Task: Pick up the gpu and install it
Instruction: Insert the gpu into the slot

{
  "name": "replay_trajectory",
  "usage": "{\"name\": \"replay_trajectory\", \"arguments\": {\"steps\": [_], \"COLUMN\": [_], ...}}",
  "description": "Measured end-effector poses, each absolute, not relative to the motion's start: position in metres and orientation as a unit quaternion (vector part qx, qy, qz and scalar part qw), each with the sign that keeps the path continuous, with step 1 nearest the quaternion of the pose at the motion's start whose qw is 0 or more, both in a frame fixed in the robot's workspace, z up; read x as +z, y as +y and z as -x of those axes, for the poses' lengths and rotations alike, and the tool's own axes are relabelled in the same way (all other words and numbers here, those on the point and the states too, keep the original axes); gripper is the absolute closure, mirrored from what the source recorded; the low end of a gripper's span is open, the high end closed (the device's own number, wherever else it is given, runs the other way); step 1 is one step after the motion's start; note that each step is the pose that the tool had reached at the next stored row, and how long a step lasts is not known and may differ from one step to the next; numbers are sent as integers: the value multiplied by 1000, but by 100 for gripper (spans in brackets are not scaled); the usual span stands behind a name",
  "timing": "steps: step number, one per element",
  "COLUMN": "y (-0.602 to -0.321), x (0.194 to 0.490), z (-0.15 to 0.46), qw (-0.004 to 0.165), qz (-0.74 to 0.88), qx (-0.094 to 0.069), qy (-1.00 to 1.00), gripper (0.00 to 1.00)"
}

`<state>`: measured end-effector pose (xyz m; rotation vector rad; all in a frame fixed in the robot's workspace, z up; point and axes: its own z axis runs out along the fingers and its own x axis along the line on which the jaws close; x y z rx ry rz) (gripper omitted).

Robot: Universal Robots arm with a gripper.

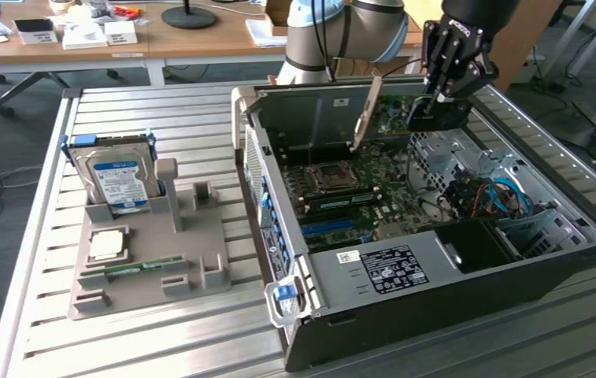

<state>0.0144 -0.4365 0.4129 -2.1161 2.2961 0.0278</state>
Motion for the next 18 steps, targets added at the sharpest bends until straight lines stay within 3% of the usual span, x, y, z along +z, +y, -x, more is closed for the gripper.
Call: {"name": "replay_trajectory", "arguments": {"steps": [18], "y": [-437], "x": [398], "z": [0], "qw": [17], "qz": [678], "qx": [2], "qy": [735], "gripper": [73]}}
